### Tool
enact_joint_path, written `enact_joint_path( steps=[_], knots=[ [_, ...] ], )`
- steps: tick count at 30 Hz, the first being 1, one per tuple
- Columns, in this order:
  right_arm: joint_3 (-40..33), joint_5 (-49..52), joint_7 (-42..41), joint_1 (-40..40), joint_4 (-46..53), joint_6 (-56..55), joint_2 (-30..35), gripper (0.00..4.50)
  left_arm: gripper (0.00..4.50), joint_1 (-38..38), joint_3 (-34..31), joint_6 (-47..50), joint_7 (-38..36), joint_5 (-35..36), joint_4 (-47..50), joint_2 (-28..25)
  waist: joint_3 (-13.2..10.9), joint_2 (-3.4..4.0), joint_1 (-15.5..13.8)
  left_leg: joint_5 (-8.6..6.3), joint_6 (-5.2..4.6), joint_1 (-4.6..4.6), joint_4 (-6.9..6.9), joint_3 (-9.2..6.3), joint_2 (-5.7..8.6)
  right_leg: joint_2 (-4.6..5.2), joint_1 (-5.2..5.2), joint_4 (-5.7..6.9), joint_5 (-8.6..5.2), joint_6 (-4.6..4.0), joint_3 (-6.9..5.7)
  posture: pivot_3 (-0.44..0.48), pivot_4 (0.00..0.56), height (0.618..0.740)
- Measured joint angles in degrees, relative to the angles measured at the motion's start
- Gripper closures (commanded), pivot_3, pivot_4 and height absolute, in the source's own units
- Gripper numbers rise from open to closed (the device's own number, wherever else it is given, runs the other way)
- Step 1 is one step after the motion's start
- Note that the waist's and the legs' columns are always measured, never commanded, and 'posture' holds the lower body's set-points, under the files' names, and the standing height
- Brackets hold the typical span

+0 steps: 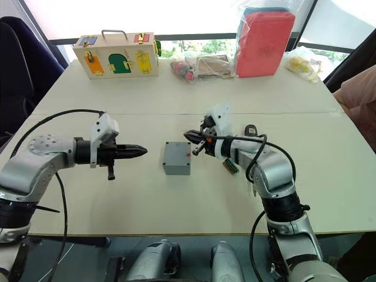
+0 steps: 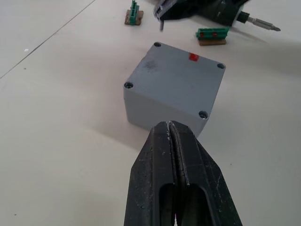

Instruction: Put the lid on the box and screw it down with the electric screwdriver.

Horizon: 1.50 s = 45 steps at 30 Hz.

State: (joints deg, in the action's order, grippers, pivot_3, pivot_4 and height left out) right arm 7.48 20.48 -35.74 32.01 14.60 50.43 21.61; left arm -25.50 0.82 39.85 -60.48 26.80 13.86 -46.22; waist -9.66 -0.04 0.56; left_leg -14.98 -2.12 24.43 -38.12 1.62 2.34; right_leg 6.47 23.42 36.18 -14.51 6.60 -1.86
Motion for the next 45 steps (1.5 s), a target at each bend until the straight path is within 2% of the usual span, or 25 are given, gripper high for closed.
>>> enact_joint_path(
  steps=[14, 33, 34, 35, 39, 40, 45],
  knots=[
    [1.37, -1.06, 0.48, 0.0, -2.85, -2.56, 0.17, 4.49, 4.5, 0.01, 0.1, 0.98, 3.05, 0.24, 0.97, 1.24, 0.0, 0.0, 0.09, 0.06, 0.11, 0.0, 0.01, 0.0, -0.01, -0.03, 0.01, 0.01, 0.0, 0.0, 0.0, 0.0, 0.15, 0.74],
    [2.17, -2.37, 0.67, 0.08, -5.98, -5.07, -0.16, 4.49, 4.5, -0.99, 0.56, 1.13, 3.14, 0.24, 0.96, 1.9, 0.0, 0.0, 0.12, 0.11, 0.18, 0.0, 0.01, 0.0, -0.01, -0.03, 0.01, 0.01, 0.0, 0.0, 0.0, 0.0, 0.15, 0.74],
    [2.27, -2.37, 0.67, 0.08, -5.98, -5.07, -0.16, 3.93, 4.5, -1.06, 0.57, 1.13, 3.14, 0.24, 0.97, 1.92, 0.0, 0.0, 0.12, 0.11, 0.18, 0.0, 0.01, 0.0, -0.01, -0.03, 0.01, 0.01, 0.0, 0.0, 0.0, 0.0, 0.15, 0.74],
    [2.3, -2.37, 0.67, 0.08, -5.98, -5.06, -0.16, 3.71, 4.5, -1.16, 0.58, 1.13, 3.14, 0.23, 0.96, 1.94, 0.0, 0.0, 0.1, 0.11, 0.18, 0.0, 0.01, 0.0, -0.01, -0.03, 0.01, 0.01, 0.0, 0.0, 0.0, 0.0, 0.15, 0.74],
    [2.3, -2.37, 0.67, 0.08, -6.0, -5.05, -0.1, 2.09, 4.5, -1.22, 0.63, 1.12, 3.16, 0.2, 0.88, 2.17, 0.0, 0.0, 0.08, 0.11, 0.18, 0.0, 0.01, 0.0, -0.01, -0.03, 0.01, 0.01, 0.0, 0.0, 0.0, 0.0, 0.15, 0.74],
    [2.29, -2.37, 0.69, 0.08, -6.05, -5.05, -0.1, 1.82, 4.5, -1.25, 0.64, 1.11, 3.17, 0.19, 0.86, 2.4, 0.0, 0.0, 0.07, 0.11, 0.18, 0.0, 0.0, 0.01, -0.01, -0.03, 0.01, 0.01, 0.0, 0.0, 0.0, 0.0, 0.15, 0.74],
    [1.24, -2.1, 0.94, 0.18, -6.47, -4.51, 0.23, 1.82, 4.5, -1.87, 0.76, 1.03, 3.17, 0.14, 0.81, 3.03, 0.0, 0.0, 0.06, 0.11, 0.18, 0.0, 0.0, 0.01, -0.01, -0.03, 0.01, 0.01, 0.0, 0.0, 0.0, 0.0, 0.15, 0.74]
  ],
)
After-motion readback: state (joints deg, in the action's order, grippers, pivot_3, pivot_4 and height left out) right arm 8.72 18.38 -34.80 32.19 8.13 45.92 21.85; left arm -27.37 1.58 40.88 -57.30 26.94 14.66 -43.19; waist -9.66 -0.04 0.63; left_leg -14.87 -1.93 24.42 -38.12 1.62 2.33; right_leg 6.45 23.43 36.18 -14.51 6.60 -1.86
